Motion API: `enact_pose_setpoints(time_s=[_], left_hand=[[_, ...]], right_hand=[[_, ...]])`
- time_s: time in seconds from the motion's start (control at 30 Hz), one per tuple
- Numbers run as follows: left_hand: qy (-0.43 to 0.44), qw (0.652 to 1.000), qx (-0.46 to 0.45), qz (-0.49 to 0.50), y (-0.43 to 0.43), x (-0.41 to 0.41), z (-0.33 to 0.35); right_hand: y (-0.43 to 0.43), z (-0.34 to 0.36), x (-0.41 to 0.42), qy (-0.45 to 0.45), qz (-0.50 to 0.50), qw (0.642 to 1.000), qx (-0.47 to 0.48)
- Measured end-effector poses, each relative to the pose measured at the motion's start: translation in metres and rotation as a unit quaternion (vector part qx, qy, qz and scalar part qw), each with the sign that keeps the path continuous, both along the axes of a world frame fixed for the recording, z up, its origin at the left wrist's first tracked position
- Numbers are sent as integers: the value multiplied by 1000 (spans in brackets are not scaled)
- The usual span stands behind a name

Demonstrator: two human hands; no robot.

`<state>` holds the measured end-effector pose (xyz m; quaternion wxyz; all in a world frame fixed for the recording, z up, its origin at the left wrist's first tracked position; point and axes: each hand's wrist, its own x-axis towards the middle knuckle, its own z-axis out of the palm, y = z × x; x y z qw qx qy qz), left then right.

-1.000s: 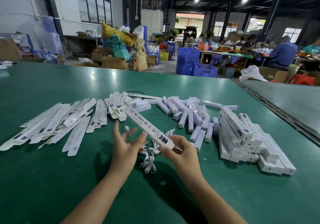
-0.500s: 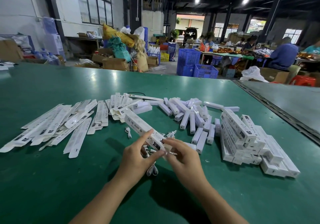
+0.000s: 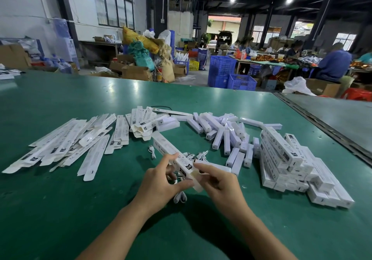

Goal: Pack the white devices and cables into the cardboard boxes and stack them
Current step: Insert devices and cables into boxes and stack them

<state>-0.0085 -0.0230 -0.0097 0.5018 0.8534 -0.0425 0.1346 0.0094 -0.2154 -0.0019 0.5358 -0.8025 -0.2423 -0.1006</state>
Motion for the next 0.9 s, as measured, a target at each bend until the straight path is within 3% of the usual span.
enact_pose_setpoints(time_s=[0.13, 0.27, 0.5, 0.83, 0.9], left_hand=[[-10, 1000, 3, -19, -1, -2, 0], [-20, 999, -20, -38, -5, -4, 1], [-43, 997, -47, -32, -5, -4, 3], [-41, 998, -41, -23, -3, 0, -5], [-41, 998, -39, -26, -2, 1, -6]], right_hand=[[1, -1, 0, 43, 12, 998, 50], [0, 0, 0, 19, -3, 997, 79], [-8, 5, -2, -85, 23, 996, 10], [-15, 10, 1, -106, 99, 989, -24], [-19, 14, 1, -114, 115, 985, -66]])
